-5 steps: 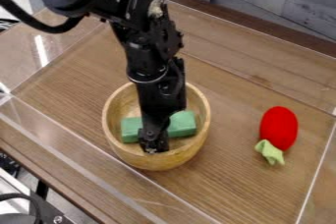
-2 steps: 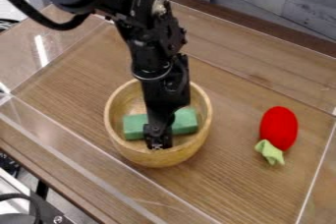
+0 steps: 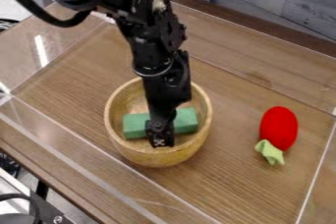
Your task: Remove the green stick from the brown bowl and put it on the table
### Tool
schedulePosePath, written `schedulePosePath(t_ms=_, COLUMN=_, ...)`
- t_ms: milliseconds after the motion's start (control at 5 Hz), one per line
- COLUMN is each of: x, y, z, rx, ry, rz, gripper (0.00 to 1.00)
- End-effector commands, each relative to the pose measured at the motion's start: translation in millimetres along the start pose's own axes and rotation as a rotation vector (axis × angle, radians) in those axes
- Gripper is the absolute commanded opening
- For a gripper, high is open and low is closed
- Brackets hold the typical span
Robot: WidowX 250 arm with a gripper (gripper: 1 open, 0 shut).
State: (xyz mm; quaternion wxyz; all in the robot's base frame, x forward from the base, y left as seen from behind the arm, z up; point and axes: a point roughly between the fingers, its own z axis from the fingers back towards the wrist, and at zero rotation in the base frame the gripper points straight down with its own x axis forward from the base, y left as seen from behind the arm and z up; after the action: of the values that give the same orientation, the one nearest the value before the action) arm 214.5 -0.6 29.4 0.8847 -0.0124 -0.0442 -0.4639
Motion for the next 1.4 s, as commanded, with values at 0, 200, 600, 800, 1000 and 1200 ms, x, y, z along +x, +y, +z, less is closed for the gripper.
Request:
schedulePosePath(t_ms=0, x=3.3, y=3, z=3.1, rx=0.015, ry=-0.016, rz=-0.01, gripper=1.0)
schedulePosePath(t_ms=200, x=3.9, y=3, z=2.0, rx=0.014, ry=-0.021, rz=-0.004, gripper=0.0)
schedulePosePath(t_ms=600, x=5.9, y=4, z=-0.6, rx=0.013, ry=-0.028, rz=0.005, gripper=0.0)
schedulePosePath(t_ms=800, x=7.1, y=5, z=-1.9, rx=0.013, ry=-0.032, rz=0.009, gripper=1.0)
schedulePosePath(t_ms=1000, x=7.8, y=5, z=-3.0, rx=0.012, ry=-0.037, rz=0.015, gripper=0.0)
schedulePosePath(t_ms=1200, x=9.6, y=5, z=9.0, rx=0.032, ry=-0.039, rz=0.027, gripper=0.0)
